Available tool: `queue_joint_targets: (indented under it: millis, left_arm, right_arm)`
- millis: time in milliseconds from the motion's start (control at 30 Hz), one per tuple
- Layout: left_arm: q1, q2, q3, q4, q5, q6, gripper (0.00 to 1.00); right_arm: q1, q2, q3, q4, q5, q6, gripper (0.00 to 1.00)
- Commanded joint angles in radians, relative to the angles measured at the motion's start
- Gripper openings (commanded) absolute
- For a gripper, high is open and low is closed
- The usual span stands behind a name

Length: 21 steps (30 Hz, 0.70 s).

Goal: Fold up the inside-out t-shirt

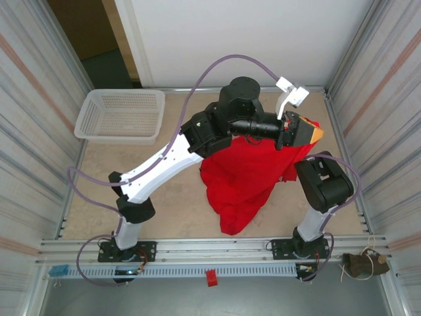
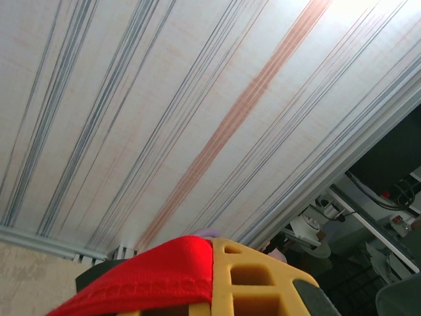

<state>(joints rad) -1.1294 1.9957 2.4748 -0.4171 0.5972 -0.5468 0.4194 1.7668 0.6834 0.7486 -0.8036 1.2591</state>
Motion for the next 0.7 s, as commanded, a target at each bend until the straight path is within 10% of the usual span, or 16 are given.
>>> queue_joint_targets:
  millis: [0, 100, 333, 667]
  left_arm:
    - [-0.006, -0.026, 0.021, 0.066, 0.051, 0.006, 0.0]
    - [-0.006, -0.039, -0.021, 0.081, 0.046, 0.003, 0.0]
    - [-0.006, -0.052, -0.056, 0.088, 0.046, -0.004, 0.0]
    - [-0.006, -0.081, -0.142, 0.132, 0.048, -0.02, 0.0]
  right_arm:
    - [0.004, 0.059, -0.008, 0.156, -0.02, 0.117, 0.79]
    - [0.014, 0.128, -0.009, 0.309, -0.019, 0.213, 0.66]
    - [0.007, 0.246, -0.011, 0.609, 0.018, 0.385, 0.0]
    - [-0.125, 0.133, 0.01, 0.508, 0.034, 0.34, 0.0]
